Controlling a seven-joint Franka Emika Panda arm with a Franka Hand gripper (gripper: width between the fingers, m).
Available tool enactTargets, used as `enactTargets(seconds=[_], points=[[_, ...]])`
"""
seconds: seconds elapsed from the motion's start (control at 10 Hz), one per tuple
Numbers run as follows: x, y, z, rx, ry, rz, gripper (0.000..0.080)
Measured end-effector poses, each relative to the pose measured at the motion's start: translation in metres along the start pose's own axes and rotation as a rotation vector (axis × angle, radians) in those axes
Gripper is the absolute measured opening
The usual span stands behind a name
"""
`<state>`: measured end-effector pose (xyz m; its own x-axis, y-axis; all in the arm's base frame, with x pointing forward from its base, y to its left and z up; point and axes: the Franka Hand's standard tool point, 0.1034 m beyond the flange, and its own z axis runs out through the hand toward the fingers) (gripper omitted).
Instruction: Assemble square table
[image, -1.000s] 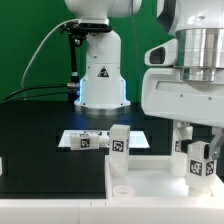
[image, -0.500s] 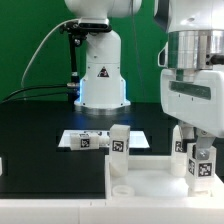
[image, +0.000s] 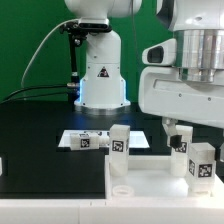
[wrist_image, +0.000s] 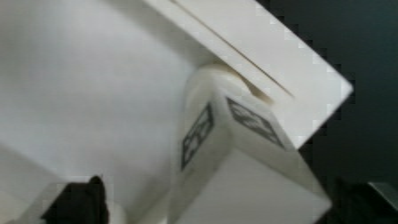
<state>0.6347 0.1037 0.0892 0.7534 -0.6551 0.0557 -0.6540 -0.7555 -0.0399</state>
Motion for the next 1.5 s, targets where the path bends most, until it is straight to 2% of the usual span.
enactTargets(seconds=[0.3, 0.4, 0.5, 0.7, 0.9, 1.0, 1.1, 1.5], points=[[0.002, 0.001, 0.0, -0.008, 0.008, -0.206, 0.0649], [-0.002, -0.007, -0.003, -0.025, 0.024, -0.385, 0.0649], [-0.004, -0.014, -0.005, -0.023, 0.029, -0.52, 0.0649], [-0.001, -0.01, -0.004, -0.027, 0.028, -0.537, 0.0649], [-0.001, -0.01, -0.004, -0.027, 0.028, -0.535, 0.0402], [-0.001, -0.01, -0.004, -0.025, 0.028, -0.47, 0.0402], [-0.001, -0.01, -0.004, -0.024, 0.029, -0.386, 0.0277], [-0.001, -0.009, -0.003, -0.022, 0.032, -0.101, 0.028]])
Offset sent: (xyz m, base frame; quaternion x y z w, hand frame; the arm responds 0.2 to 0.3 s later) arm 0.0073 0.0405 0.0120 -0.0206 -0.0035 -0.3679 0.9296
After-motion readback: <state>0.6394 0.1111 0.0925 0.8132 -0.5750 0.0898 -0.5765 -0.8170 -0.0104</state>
